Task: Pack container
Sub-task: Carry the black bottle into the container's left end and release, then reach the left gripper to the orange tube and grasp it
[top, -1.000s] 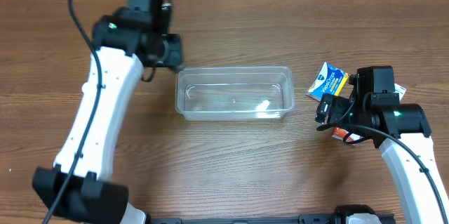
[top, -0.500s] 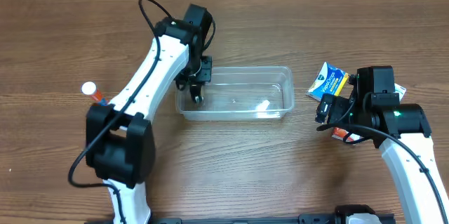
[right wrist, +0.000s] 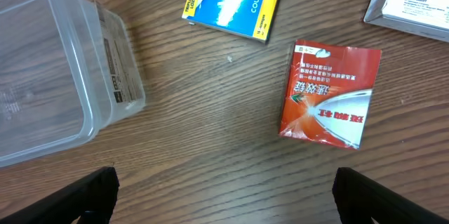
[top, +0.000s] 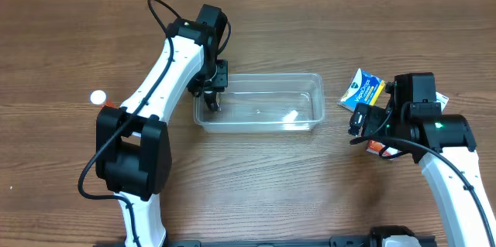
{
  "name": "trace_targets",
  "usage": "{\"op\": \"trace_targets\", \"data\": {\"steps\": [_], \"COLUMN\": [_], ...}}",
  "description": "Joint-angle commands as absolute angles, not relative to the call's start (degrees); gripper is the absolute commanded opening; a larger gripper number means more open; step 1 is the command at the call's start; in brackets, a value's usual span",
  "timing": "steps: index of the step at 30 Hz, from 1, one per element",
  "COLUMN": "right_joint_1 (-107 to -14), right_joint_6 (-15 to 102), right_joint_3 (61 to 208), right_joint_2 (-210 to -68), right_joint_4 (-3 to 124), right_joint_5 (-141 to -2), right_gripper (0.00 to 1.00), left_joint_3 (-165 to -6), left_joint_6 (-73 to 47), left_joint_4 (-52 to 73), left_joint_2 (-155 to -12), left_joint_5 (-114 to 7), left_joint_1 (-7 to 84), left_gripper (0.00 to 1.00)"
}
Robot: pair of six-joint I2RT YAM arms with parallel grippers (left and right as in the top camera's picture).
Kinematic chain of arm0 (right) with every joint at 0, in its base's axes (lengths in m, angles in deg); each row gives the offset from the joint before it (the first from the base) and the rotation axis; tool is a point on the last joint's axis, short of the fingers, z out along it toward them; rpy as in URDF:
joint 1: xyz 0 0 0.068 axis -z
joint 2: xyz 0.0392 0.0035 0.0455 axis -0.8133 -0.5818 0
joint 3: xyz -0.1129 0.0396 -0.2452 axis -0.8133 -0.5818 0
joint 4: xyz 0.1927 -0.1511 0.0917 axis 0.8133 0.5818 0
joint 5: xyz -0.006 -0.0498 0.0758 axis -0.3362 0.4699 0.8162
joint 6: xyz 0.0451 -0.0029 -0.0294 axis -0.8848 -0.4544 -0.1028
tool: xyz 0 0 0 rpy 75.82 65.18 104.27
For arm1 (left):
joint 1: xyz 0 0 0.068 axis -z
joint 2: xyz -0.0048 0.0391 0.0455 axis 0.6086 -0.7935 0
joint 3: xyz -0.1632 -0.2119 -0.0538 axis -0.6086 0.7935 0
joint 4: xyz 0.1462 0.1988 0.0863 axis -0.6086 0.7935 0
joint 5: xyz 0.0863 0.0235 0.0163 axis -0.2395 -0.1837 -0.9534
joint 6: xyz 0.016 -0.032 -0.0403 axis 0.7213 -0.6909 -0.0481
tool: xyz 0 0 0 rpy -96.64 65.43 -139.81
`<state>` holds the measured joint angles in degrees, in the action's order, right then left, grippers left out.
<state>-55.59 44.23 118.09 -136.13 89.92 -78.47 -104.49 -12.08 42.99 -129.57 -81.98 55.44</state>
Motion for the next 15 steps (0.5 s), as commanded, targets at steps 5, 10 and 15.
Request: {"op": "trace_targets", "data": {"steps": [5, 10, 15], "right_joint_1": [-55.3, -55.4, -55.4], "right_joint_6": [44.1, 44.1, 44.1], "right_joint_3": [119.9, 119.9, 119.9], "right_joint_2": [-135.8, -135.8, -135.8], "right_joint_4": [89.6, 89.6, 89.6], "right_joint_5": [-78.5, -78.5, -78.5], "right_gripper": [1.0, 1.0, 1.0], "left_joint_3": [-104.8, -104.9, -104.6], "left_joint_6": [-12.2, -12.8, -15.3], "left_joint_4": [43.6, 48.3, 55.7], "left_joint_2": [-118.9, -105.0, -99.8], "left_joint_5": [-82.9, -87.1, -87.9], "left_joint_1": [55.1, 49.1, 28.8], "left_gripper": [1.0, 1.0, 1.0]}}
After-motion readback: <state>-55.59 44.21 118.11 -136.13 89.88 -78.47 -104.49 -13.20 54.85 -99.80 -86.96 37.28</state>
